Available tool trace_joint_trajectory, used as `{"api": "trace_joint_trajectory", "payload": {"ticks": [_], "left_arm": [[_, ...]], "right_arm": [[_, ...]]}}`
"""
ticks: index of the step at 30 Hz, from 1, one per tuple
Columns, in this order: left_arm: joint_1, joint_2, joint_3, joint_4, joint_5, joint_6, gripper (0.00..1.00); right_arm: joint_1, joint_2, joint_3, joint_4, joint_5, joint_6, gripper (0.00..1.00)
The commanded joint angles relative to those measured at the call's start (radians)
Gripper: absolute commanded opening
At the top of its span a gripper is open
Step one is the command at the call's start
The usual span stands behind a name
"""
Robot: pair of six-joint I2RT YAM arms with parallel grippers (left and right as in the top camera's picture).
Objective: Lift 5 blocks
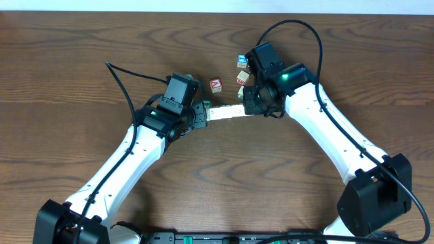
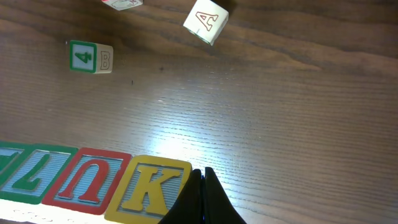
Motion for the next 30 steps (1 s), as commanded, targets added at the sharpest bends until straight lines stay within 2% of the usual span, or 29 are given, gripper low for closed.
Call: {"api": "trace_joint_trajectory", "payload": {"ticks": [1, 30], "left_arm": [[-0.075, -0.03, 0.094, 0.049, 0.243, -0.027, 0.07], [-0.075, 0.009, 0.085, 0.038, 0.211, -0.028, 0.07]], "right_arm": [[0.101, -0.017, 0.038, 0.026, -0.307, 0.009, 0.01], [0.103, 0.011, 0.032, 0.026, -0.222, 0.005, 0.01]]}}
